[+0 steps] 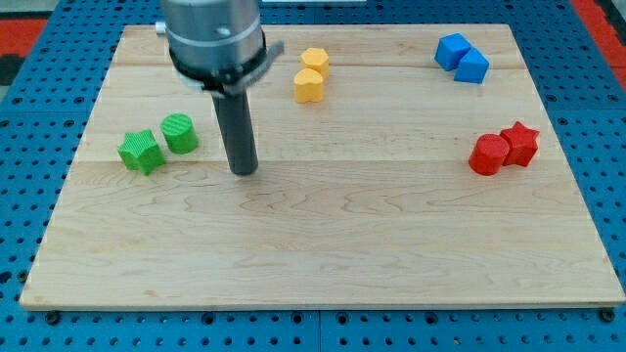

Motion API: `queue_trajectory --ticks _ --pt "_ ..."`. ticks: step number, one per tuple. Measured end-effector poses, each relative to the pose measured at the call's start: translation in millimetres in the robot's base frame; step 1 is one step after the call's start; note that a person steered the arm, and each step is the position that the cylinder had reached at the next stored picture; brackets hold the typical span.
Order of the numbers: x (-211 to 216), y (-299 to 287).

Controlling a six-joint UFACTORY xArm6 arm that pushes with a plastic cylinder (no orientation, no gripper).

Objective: Move arm towards the top

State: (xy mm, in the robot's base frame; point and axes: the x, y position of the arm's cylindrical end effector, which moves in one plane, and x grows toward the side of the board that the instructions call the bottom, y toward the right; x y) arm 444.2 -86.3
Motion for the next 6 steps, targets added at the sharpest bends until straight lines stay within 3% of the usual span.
queue_trajectory --ticks 1,3,4,5,6 --pt "0.0 0.0" --pt "-110.0 -48.6" --pt "-125.9 -42.6" --pt "-185.6 9.2" --pt "-200.5 23.3"
